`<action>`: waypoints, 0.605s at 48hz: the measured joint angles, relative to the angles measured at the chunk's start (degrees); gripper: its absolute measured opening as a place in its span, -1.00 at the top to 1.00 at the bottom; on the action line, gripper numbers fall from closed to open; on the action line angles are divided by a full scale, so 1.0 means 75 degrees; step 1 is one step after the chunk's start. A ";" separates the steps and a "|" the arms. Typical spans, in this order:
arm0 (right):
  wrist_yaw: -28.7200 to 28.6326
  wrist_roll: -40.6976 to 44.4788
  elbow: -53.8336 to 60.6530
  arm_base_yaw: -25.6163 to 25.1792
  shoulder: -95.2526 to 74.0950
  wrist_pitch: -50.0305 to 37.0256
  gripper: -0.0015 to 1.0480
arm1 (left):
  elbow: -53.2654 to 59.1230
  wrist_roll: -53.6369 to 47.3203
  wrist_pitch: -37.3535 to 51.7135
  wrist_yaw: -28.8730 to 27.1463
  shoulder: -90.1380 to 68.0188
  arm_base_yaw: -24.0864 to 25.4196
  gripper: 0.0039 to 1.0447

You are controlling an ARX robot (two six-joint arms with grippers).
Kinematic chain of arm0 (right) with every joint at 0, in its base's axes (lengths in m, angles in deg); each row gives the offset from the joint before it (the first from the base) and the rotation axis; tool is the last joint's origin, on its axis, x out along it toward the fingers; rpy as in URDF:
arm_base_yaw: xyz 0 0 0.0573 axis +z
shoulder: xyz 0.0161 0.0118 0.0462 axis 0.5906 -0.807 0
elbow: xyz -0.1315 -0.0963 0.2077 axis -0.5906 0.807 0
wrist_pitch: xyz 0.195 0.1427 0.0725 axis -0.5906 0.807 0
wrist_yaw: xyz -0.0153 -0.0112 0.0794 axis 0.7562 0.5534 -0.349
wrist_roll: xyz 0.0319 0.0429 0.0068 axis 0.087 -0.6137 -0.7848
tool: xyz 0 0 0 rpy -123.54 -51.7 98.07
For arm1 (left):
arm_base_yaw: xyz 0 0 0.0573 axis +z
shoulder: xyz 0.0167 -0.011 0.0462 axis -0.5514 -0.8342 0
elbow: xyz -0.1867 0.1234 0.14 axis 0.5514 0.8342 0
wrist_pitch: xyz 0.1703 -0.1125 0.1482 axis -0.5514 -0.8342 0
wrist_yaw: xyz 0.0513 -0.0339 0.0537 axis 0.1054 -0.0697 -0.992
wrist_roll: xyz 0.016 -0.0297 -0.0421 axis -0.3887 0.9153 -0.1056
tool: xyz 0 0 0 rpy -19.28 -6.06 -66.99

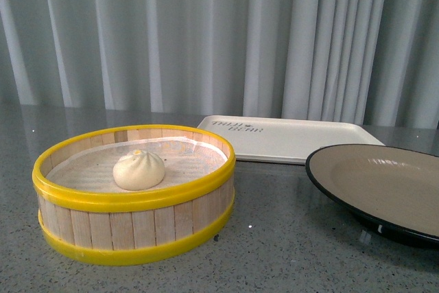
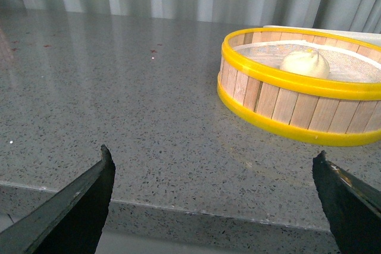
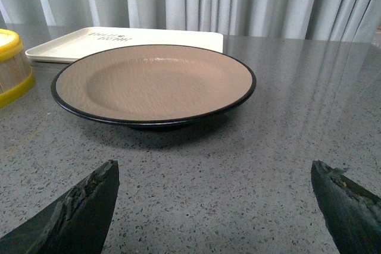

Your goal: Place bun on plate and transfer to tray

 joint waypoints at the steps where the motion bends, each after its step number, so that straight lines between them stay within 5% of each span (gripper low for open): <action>1: 0.0000 0.0000 0.0000 0.0000 0.0000 0.0000 -0.84 | 0.0000 -0.0003 0.0000 0.0000 0.0000 0.0000 -0.88; 29: 0.0000 0.0000 0.0000 0.0000 0.0000 0.0000 -0.84 | 0.0000 -0.0003 0.0000 0.0000 0.0000 0.0000 -0.88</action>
